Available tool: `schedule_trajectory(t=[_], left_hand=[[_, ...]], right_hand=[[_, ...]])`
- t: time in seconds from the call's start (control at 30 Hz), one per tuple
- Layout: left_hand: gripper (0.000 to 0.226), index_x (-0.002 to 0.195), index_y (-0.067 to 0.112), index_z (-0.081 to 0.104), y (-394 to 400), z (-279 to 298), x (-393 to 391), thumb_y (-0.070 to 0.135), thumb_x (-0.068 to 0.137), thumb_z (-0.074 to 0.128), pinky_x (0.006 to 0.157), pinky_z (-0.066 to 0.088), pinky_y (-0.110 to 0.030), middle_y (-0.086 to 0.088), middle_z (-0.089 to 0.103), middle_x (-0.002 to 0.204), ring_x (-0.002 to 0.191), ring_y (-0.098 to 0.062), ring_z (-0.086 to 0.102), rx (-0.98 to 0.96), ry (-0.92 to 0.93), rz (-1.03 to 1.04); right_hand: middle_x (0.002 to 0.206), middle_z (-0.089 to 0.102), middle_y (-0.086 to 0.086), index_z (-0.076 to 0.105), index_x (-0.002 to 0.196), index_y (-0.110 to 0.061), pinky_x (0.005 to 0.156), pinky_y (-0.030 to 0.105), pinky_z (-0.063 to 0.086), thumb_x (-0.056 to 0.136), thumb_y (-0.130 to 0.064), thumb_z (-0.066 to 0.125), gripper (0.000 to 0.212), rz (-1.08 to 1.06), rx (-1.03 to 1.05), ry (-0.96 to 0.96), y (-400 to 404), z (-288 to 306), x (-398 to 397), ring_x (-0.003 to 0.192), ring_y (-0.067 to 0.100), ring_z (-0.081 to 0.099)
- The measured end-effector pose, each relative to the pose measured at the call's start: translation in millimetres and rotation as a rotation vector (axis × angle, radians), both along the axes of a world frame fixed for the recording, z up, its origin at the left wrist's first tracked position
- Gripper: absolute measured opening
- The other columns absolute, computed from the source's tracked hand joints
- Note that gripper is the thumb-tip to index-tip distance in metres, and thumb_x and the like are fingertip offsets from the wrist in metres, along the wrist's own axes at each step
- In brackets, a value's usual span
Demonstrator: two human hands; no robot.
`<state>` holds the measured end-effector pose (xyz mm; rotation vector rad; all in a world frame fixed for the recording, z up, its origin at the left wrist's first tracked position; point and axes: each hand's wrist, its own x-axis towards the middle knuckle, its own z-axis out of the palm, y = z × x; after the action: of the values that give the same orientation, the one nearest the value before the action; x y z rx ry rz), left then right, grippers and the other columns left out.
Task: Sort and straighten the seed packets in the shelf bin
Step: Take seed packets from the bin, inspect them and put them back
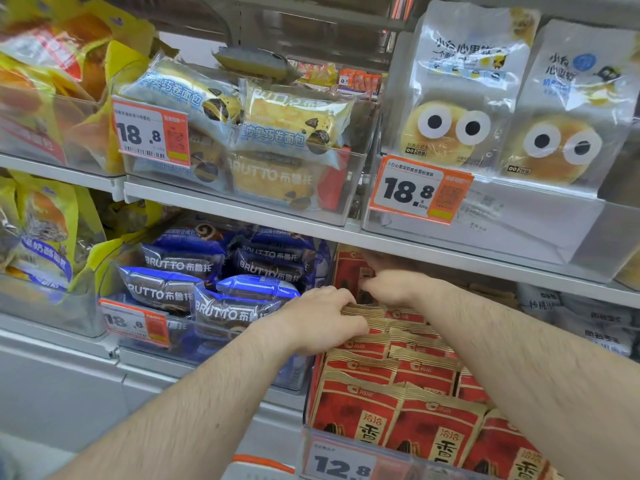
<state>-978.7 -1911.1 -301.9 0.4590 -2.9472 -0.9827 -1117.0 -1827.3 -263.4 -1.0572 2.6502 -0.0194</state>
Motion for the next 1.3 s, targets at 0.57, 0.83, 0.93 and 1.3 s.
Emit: schedule_trajectory(t=[0.57, 0.83, 0.93, 1.3], left_hand=[[0.065, 0.144, 0.031, 0.041, 5, 2, 3, 0.061, 0.086, 0.042, 0.112, 0.032, -0.047, 0.005, 0.040, 0.145, 0.133, -0.022, 0.033, -0.121, -0.042, 0.021], [0.074, 0.147, 0.031, 0.040, 5, 8, 3, 0.061, 0.081, 0.049, 0.111, 0.037, -0.044, 0.003, 0.037, 0.148, 0.135, -0.022, 0.039, 0.009, -0.082, 0.063], [0.068, 0.147, 0.030, 0.042, 6, 11, 2, 0.055, 0.086, 0.055, 0.110, 0.039, -0.043, 0.001, 0.038, 0.149, 0.133, -0.023, 0.042, 0.040, -0.085, 0.073], [0.060, 0.143, 0.021, 0.051, 18, 19, 33, 0.039, 0.087, 0.064, 0.092, 0.053, -0.030, 0.006, 0.067, 0.120, 0.104, -0.011, 0.066, 0.257, 0.094, 0.167]], right_hand=[[0.099, 0.071, 0.004, 0.067, 0.122, -0.012, 0.078, 0.032, 0.055, 0.090, -0.012, 0.051, 0.036, 0.055, -0.011, 0.089, 18, 7, 11, 0.090, 0.020, 0.064], [0.098, 0.067, -0.004, 0.070, 0.121, -0.021, 0.086, 0.032, 0.056, 0.098, -0.015, 0.054, 0.029, 0.125, -0.179, 0.265, 33, 11, 27, 0.082, 0.012, 0.061], [0.108, 0.070, -0.001, 0.069, 0.122, -0.021, 0.088, 0.033, 0.056, 0.098, -0.014, 0.054, 0.030, 0.175, -0.239, 0.323, 49, 14, 37, 0.091, 0.015, 0.066], [0.108, 0.071, 0.003, 0.070, 0.115, -0.017, 0.091, 0.034, 0.052, 0.099, -0.013, 0.046, 0.029, 0.091, -0.639, 0.515, 93, 38, 72, 0.103, 0.023, 0.063]])
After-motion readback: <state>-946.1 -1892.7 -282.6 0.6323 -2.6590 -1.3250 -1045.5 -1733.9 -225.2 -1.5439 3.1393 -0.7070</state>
